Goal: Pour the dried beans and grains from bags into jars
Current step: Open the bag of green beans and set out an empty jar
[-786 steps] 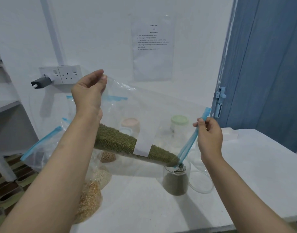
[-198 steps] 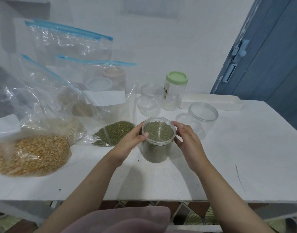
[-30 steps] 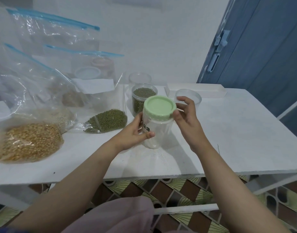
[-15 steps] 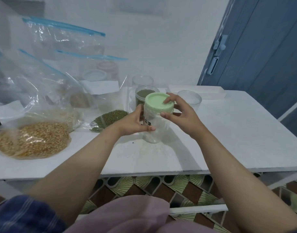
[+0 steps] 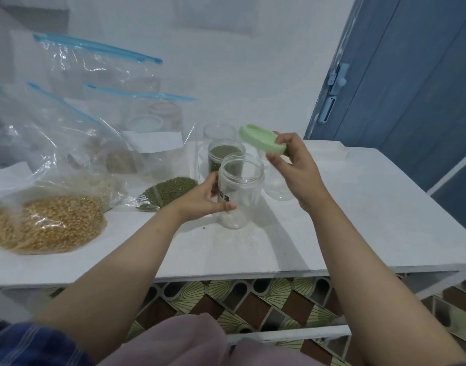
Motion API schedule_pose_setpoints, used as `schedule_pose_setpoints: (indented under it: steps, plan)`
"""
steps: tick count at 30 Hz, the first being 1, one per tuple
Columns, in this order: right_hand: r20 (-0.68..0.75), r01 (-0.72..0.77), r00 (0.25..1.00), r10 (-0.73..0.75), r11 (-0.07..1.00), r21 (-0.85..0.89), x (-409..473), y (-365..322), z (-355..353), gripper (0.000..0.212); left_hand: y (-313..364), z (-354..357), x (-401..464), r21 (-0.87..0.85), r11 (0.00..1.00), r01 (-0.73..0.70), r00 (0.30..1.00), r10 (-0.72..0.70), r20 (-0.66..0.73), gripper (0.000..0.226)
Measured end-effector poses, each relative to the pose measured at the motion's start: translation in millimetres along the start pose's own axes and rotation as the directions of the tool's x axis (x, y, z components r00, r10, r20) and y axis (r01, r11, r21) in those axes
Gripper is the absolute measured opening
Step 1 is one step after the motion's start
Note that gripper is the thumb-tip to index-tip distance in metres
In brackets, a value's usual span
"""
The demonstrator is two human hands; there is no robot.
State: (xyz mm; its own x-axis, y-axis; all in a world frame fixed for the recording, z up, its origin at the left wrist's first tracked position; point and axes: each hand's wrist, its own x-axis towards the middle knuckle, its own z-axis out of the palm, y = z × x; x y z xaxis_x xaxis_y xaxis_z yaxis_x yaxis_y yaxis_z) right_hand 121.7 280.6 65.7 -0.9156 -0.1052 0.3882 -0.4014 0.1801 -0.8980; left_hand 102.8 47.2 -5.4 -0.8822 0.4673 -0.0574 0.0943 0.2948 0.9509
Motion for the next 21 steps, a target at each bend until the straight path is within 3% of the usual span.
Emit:
schedule_pose_setpoints:
  steps: [2,5,8,11,13,15,17,19,21]
  plan:
    - [-0.195,-0.060,0.979,0.051,0.997,-0.041,-4.7,5.0,0.5,0.014,-2.0,5.7,-3.8,-0.019,1.000,-0.003,0.999,0.003,-0.038,0.082]
    - [-0.461,-0.257,0.863,0.206,0.965,-0.050,-17.1,32.3,-4.5,0.035,-6.4,18.0,-10.1,-0.047,0.999,-0.025,0.991,0.018,-0.134,0.074]
    - [-0.383,-0.522,0.830,0.405,0.806,-0.278,-30.1,76.1,-16.7,0.039,-7.9,30.8,-12.7,-0.057,0.997,-0.047,0.976,0.034,-0.214,0.066]
    - [-0.346,-0.584,0.811,0.472,0.611,-0.534,-41.9,112.4,-21.5,0.035,-10.7,36.9,-12.0,-0.021,0.999,-0.044,0.963,0.037,-0.265,0.078]
    - [-0.379,-0.565,0.823,0.422,0.547,-0.617,-49.3,124.8,-21.7,0.029,-13.8,38.2,-12.4,-0.041,0.999,-0.036,0.967,0.025,-0.252,0.089]
    - [-0.422,-0.544,0.839,0.344,0.558,-0.626,-55.9,130.0,-21.4,0.032,-16.3,39.1,-13.2,-0.053,0.998,-0.022,0.967,0.008,-0.256,0.096]
    - [-0.469,-0.460,0.863,0.190,0.680,-0.571,-59.4,124.8,-17.8,0.021,-15.5,41.2,-16.5,-0.016,0.999,-0.035,0.956,0.029,-0.292,0.101]
    - [-0.486,-0.280,0.874,-0.007,0.809,-0.516,-58.5,104.7,-10.1,0.012,-12.1,40.6,-21.8,0.003,0.998,-0.062,0.941,0.059,-0.333,0.103]
    - [-0.468,-0.104,0.865,-0.182,0.847,-0.521,-50.9,73.3,-1.1,0.010,-4.8,36.6,-26.9,0.012,0.995,-0.094,0.918,0.092,-0.387,0.091]
